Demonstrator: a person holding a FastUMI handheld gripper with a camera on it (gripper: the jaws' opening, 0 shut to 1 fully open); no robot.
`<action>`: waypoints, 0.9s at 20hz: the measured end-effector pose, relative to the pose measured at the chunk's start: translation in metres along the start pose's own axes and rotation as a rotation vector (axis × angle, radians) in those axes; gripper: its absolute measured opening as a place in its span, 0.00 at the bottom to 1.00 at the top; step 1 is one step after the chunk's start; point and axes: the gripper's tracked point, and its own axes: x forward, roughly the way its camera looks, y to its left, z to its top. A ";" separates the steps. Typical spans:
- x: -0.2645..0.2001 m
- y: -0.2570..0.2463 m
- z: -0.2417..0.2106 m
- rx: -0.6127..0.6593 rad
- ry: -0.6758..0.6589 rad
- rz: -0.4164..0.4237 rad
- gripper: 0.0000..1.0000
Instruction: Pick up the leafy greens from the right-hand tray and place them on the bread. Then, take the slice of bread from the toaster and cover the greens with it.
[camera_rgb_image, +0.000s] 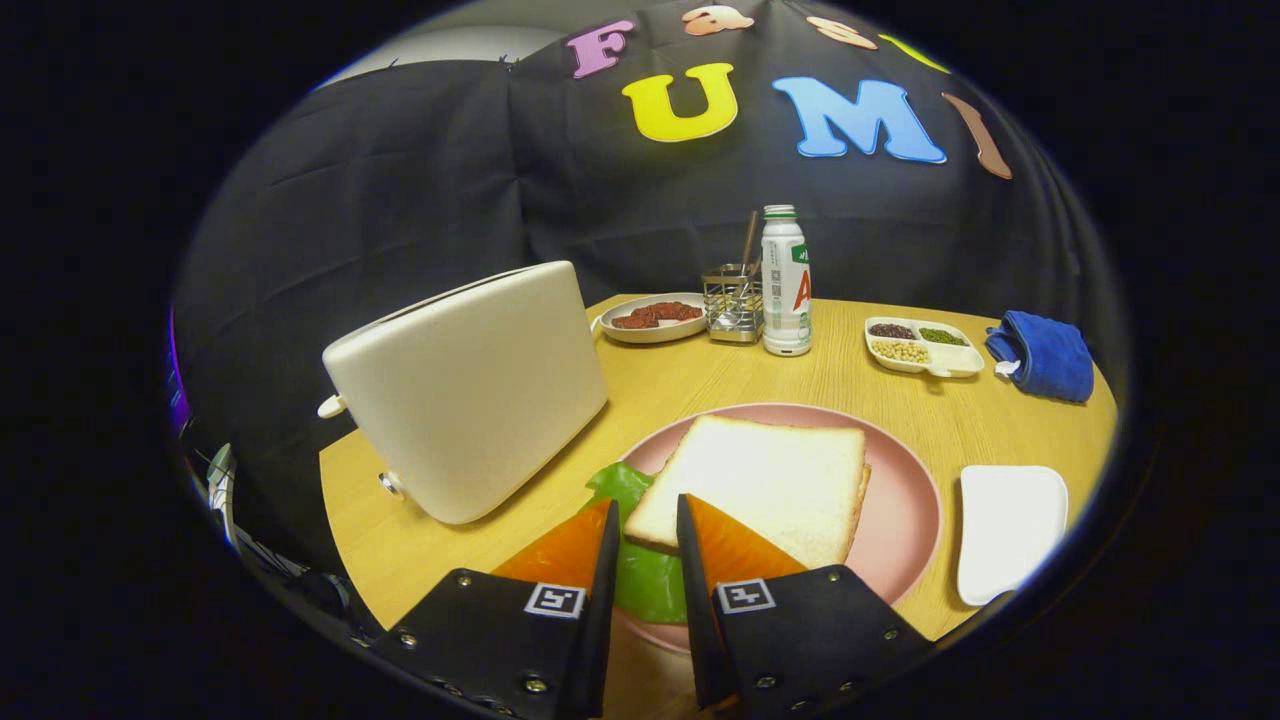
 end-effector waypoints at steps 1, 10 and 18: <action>0.000 -0.001 0.002 0.003 -0.001 -0.001 0.34; -0.031 -0.010 0.066 -0.068 -0.134 -0.049 0.34; -0.095 -0.078 0.146 -0.101 -0.269 -0.149 0.34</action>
